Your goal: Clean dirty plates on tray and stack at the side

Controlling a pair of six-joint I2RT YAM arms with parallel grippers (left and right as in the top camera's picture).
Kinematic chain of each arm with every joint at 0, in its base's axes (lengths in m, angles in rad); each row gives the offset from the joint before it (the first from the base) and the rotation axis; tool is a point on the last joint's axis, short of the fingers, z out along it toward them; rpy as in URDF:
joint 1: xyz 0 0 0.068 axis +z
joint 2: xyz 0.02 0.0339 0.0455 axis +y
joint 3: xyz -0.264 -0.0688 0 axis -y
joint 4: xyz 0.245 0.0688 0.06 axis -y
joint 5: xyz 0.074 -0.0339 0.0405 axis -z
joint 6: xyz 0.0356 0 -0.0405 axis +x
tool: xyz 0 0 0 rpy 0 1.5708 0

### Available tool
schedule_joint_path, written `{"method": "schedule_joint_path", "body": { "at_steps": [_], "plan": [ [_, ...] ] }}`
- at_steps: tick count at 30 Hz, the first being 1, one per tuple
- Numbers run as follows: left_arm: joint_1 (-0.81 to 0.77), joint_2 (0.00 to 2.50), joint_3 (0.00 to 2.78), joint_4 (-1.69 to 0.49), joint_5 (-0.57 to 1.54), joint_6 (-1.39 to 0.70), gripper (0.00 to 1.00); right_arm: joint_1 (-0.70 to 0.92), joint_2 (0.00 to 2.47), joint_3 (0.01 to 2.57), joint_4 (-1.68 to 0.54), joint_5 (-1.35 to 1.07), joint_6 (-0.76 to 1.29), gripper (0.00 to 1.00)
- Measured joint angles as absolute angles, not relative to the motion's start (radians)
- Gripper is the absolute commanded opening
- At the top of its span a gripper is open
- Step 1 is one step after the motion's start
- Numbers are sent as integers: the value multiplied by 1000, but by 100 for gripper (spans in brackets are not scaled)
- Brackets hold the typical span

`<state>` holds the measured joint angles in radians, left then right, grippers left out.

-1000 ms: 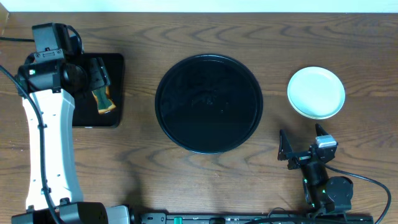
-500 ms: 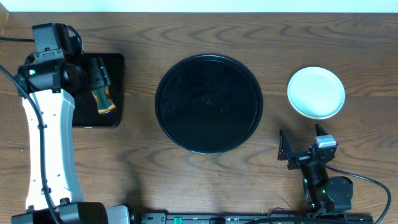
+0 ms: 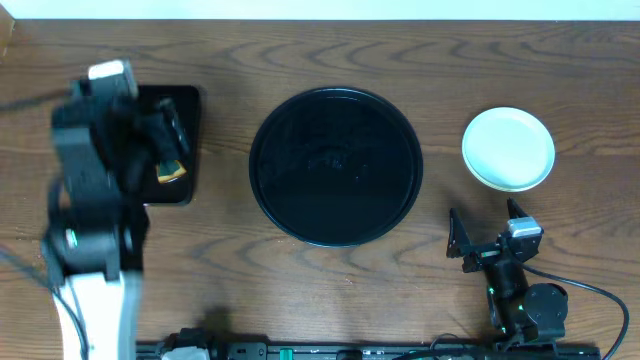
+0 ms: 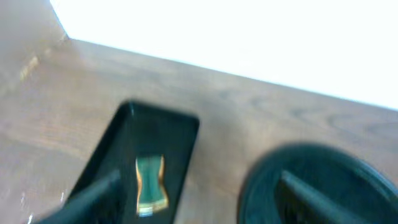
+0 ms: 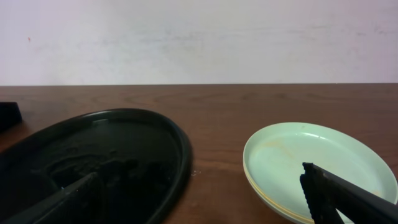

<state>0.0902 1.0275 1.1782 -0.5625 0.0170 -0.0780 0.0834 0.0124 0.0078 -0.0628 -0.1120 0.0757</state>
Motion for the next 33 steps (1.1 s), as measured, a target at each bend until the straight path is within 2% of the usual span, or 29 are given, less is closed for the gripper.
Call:
{"method": "schedule_joint_path", "body": {
  "at_steps": [6, 17, 33],
  "plan": [
    [90, 771, 791, -328, 44, -78, 77, 83, 12, 8, -63, -112, 76, 99],
    [72, 411, 310, -16, 65, -78, 76, 83, 12, 8, -63, -112, 76, 99],
    [62, 106, 70, 15, 69, -6, 77, 83, 12, 8, -63, -112, 76, 99]
  ]
}}
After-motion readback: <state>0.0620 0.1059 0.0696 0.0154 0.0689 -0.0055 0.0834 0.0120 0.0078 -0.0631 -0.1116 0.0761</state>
